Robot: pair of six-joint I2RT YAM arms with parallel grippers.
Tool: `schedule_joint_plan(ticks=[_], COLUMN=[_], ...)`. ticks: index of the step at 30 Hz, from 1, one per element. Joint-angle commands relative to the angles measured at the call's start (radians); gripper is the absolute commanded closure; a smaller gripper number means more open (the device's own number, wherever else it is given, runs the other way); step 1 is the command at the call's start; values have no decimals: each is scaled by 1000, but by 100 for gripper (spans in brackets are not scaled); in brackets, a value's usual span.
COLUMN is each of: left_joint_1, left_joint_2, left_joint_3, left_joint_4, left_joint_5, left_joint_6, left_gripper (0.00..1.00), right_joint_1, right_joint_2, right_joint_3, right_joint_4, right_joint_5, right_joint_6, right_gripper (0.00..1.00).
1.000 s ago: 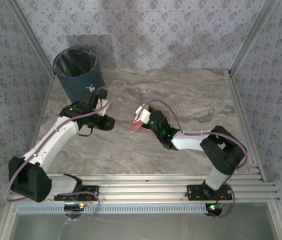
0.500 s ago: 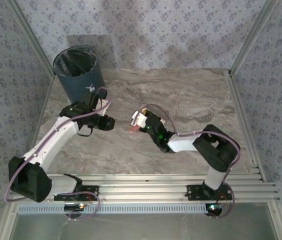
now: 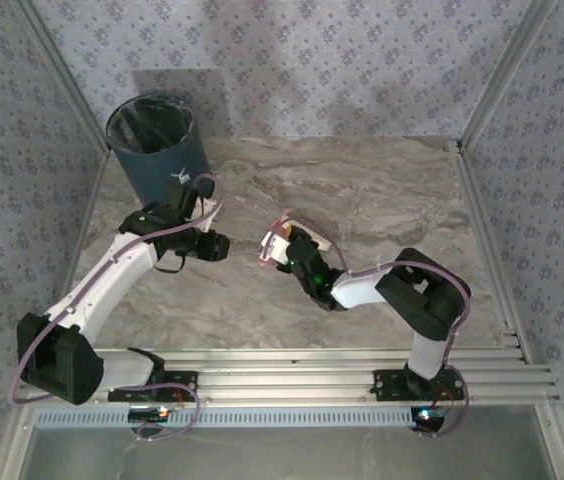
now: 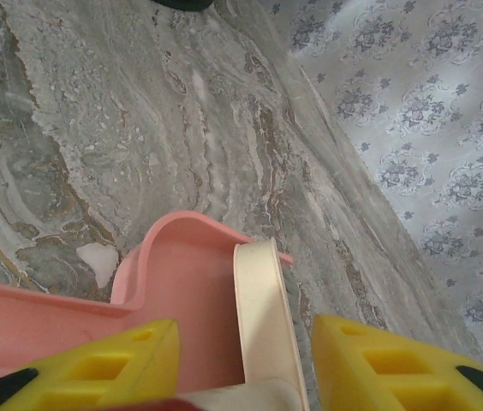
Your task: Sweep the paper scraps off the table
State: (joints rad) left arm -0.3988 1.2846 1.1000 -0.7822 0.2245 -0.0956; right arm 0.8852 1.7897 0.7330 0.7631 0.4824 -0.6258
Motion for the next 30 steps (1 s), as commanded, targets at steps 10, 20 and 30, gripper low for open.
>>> schedule_joint_plan(ticks=[10,20,30], left_joint_1=[9,9,9], left_joint_2=[-6,-2,-2], left_joint_3=[3,4,4], left_joint_4=[-9,-12,-15], left_joint_5=[11,18,18], left_joint_6=[13,14,17], left_gripper=[57,57,57], right_joint_1=[23,35,47], right_joint_2=[13,29,48], right_joint_3=[-27,-39,-59], right_joint_4=[21,3,15], right_joint_5=[31,39,68], right_joint_6=[20,41,56], right_gripper=[41,35,24])
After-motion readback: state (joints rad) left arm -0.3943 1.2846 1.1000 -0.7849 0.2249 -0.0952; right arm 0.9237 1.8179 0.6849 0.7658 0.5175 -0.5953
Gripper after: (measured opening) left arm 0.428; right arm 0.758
